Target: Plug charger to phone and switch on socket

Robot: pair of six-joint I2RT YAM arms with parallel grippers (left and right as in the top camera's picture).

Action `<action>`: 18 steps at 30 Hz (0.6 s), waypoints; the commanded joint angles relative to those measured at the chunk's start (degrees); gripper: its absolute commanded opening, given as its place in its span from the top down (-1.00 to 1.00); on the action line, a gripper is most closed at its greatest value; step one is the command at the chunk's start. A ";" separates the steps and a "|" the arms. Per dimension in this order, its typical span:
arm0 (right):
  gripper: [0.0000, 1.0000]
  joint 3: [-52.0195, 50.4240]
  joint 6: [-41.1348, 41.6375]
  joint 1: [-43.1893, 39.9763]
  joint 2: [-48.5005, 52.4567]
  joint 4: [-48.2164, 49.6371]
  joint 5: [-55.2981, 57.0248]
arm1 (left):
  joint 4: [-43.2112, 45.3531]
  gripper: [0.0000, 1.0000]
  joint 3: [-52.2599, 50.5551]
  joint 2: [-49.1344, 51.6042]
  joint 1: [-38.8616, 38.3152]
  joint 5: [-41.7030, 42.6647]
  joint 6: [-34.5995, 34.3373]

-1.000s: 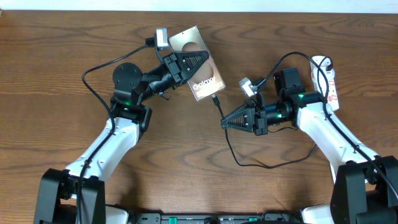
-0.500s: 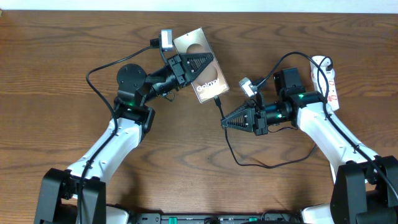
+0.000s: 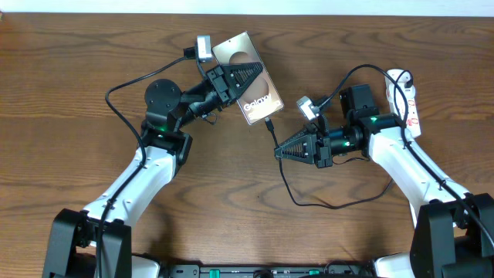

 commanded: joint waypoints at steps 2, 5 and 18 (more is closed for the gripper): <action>0.98 -0.07 0.48 0.39 -0.79 0.11 -1.40 | 1.01 0.85 0.94 -1.70 0.00 -0.22 -0.31; 0.98 -0.07 0.48 0.39 -0.79 0.13 -1.40 | 1.01 0.85 0.94 -1.70 0.13 -0.15 -0.31; 0.98 -0.07 0.48 0.39 -0.79 0.13 -1.40 | 1.01 0.85 0.94 -1.70 1.53 2.69 -0.28</action>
